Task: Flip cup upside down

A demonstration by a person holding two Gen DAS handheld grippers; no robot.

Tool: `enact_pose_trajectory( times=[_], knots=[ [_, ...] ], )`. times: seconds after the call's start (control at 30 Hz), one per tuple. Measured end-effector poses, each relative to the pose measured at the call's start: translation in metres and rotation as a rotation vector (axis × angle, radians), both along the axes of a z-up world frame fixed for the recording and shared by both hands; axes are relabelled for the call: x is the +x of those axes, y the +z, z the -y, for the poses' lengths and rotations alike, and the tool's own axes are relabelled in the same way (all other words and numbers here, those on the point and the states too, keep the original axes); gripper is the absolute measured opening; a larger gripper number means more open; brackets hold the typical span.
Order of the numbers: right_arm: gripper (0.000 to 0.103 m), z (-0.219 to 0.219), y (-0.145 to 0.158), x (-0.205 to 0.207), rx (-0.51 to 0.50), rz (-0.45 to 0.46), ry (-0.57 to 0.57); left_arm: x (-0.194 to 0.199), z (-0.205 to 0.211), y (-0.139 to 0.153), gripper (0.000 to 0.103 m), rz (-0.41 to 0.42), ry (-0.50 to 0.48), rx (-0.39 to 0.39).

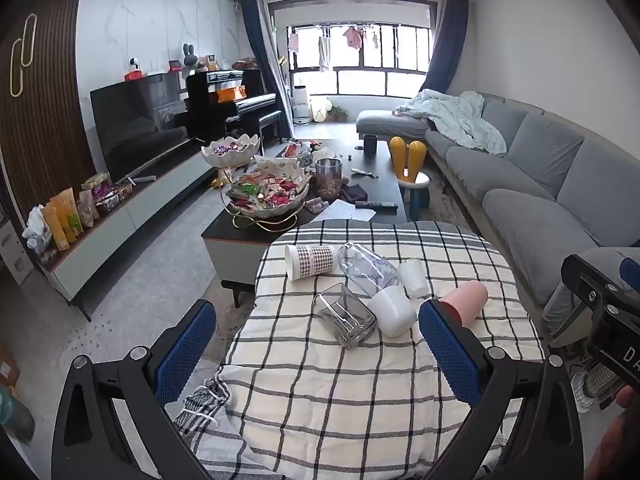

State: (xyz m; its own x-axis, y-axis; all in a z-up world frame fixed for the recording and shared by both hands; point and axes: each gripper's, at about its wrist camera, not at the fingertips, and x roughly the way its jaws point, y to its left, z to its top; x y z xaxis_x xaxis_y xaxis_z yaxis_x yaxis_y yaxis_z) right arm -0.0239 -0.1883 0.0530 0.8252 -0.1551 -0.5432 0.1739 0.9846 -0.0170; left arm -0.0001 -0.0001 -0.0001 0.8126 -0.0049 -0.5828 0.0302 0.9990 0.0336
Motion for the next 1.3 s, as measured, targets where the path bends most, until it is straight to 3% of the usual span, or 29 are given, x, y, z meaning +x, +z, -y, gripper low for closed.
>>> enact_pose_trajectory(
  times=[1.3],
  knots=[
    [0.099, 0.0010, -0.0071, 0.0023, 0.019, -0.026, 0.001, 0.0007, 0.0009, -0.0043, 0.103, -0.018, -0.011, 0.003]
  ],
)
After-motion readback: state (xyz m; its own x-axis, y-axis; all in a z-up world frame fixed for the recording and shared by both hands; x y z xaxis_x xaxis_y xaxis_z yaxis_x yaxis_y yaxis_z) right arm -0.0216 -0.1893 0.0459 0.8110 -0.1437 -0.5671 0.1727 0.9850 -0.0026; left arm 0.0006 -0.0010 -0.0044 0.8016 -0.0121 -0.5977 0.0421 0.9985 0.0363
